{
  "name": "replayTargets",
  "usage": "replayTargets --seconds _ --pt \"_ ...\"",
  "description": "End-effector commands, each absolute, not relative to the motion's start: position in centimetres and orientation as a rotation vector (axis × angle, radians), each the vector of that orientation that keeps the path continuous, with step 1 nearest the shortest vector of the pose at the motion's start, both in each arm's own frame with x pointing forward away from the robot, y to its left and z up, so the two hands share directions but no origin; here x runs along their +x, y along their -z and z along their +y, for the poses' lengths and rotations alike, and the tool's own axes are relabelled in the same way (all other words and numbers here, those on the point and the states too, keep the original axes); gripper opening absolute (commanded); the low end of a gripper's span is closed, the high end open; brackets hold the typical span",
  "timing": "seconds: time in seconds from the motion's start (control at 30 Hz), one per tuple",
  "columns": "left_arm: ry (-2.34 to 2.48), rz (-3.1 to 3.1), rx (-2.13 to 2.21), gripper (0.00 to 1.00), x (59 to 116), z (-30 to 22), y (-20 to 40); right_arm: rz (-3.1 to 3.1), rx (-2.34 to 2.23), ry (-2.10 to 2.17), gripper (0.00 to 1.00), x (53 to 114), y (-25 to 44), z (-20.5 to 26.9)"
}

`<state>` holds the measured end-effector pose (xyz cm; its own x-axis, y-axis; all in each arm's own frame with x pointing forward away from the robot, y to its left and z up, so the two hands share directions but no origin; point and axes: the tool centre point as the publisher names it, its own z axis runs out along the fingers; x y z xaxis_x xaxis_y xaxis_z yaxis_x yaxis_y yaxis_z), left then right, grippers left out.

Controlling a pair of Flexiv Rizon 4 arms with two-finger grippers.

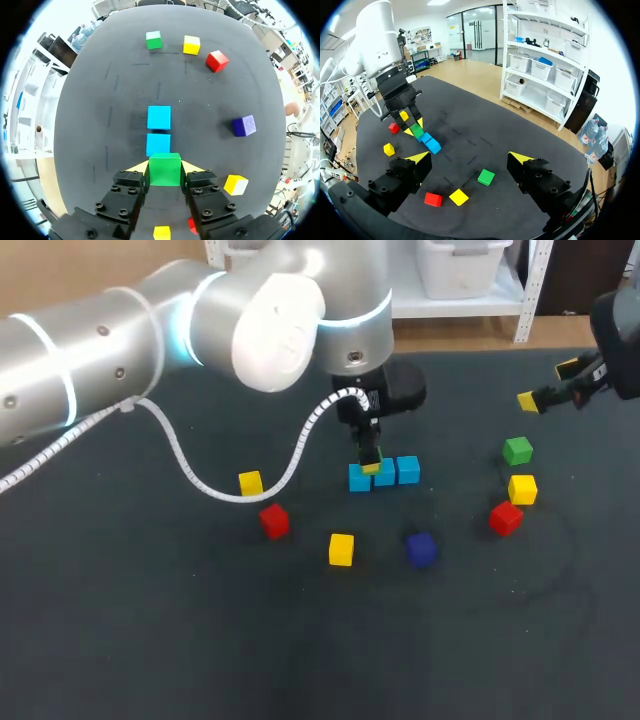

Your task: Place the blue cubes, place green cubes on the blue cubes, place the yellow cubes on the green cubes, then place the red cubes on the yellow cubes, and place purple cube on the red cubes.

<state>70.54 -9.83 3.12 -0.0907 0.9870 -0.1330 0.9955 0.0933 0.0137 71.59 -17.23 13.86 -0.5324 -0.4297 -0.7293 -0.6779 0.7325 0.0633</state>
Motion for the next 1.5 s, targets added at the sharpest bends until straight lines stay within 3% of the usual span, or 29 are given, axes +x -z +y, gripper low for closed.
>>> replayTargets --seconds 0.03,0.3,0.53,0.87,1.07,1.23,1.5 --pt "0.117 2.244 2.05 0.16 70.97 -9.97 -2.96 2.214 -0.83 -0.439 1.0 71.54 -13.88 -17.16" --pt "0.108 2.253 2.042 0.23 71.28 -9.75 -2.76 2.214 -0.83 -0.439 1.0 71.54 -13.88 -17.16" --pt "0.107 2.255 2.043 0.4 71.32 -9.7 -2.77 2.214 -0.83 -0.439 1.0 71.54 -13.88 -17.16" --pt "0.113 2.268 2.044 0.45 71.18 -9.64 -2.77 2.214 -0.83 -0.439 1.0 71.54 -13.88 -17.16" --pt "0.09 2.26 2.038 0.44 71.36 -9.62 -2.75 2.214 -0.83 -0.439 1.0 71.54 -13.88 -17.16" --pt "0.064 2.243 2.041 0.36 71.42 -9.64 -2.8 2.214 -0.83 -0.439 1.0 71.54 -13.88 -17.16" --pt "0.061 2.235 2.055 0.35 71.33 -9.65 -2.7 2.214 -0.83 -0.439 1.0 71.54 -13.88 -17.16"
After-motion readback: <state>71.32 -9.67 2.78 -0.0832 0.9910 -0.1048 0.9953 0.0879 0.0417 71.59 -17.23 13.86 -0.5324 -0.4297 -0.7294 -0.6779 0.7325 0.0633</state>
